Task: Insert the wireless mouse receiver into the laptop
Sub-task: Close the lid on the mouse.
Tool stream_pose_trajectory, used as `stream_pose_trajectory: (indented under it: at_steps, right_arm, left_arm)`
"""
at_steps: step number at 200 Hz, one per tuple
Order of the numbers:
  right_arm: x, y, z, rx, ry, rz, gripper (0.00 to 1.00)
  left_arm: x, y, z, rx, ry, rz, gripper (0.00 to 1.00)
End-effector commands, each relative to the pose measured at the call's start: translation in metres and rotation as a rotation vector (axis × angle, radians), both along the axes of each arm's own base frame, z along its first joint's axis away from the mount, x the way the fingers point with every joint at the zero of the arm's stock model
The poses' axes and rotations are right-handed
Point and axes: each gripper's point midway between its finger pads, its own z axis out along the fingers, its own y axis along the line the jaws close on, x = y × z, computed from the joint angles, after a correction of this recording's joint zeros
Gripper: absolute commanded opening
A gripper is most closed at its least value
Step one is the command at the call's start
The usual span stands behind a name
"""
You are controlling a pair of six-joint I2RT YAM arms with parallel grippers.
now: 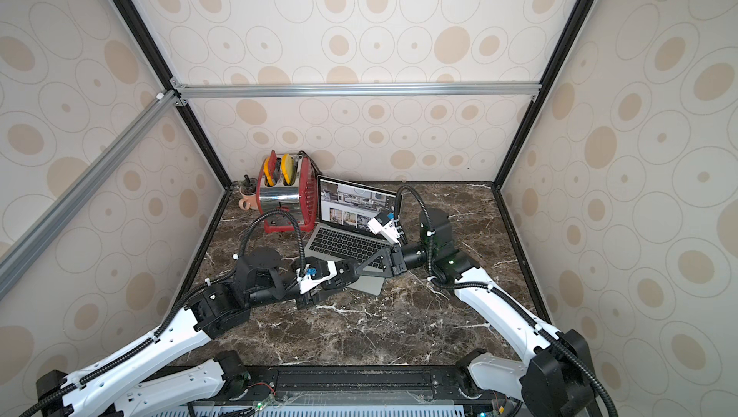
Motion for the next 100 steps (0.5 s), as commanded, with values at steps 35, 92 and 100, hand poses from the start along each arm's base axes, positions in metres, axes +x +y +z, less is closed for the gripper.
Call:
stream_pose_trajectory:
  at_steps: [35,92,100]
  right_arm:
    - [0.009,0.002,-0.008,-0.025,-0.004,-0.024,0.00]
    - [0.013,0.004,-0.011,-0.050,0.037,-0.020,0.00]
    - [0.013,0.004,-0.012,-0.055,0.041,-0.021,0.00]
  left_arm:
    - [-0.008,-0.003,0.028,-0.077,-0.055,-0.055,0.00]
    - [-0.014,-0.004,0.035,-0.093,-0.058,-0.081,0.00]
    - [-0.014,-0.004,0.035,-0.094,-0.060,-0.083,0.00]
